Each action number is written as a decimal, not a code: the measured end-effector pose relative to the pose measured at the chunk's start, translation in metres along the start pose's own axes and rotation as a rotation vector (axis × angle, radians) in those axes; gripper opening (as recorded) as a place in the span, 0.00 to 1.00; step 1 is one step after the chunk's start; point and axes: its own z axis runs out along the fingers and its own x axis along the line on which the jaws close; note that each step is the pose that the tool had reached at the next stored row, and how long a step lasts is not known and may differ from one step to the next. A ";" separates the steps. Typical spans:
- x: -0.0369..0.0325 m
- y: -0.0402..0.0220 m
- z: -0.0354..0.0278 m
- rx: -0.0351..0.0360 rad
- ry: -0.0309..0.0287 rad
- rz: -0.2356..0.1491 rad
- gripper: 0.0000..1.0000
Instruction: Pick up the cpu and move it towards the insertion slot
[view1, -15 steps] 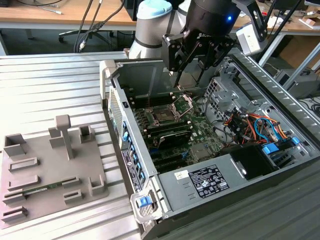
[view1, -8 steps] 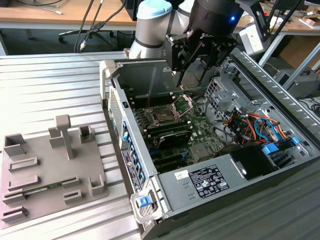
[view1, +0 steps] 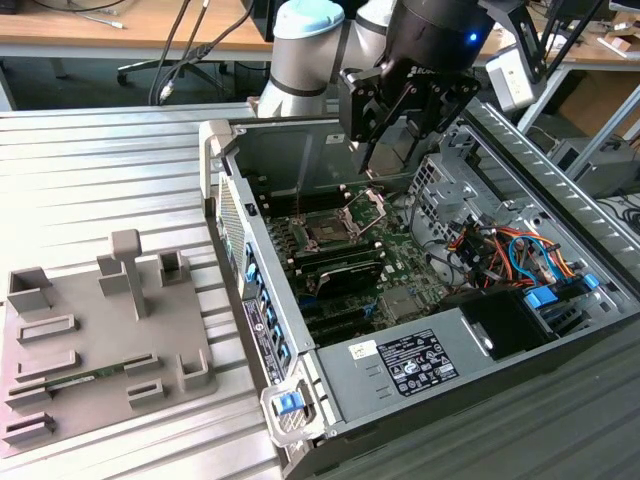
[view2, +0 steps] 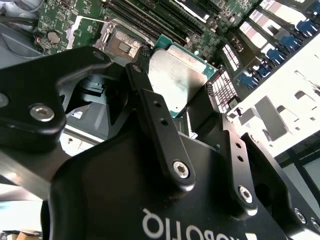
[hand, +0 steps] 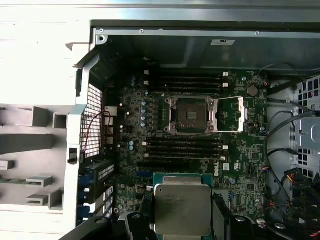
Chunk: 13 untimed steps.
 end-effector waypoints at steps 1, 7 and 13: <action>-0.0009 0.0000 0.0000 -0.0001 0.0000 0.000 0.55; -0.0069 -0.0003 0.0000 0.0000 0.0000 0.000 0.55; -0.0110 -0.0004 0.0000 0.0000 0.0000 0.000 0.55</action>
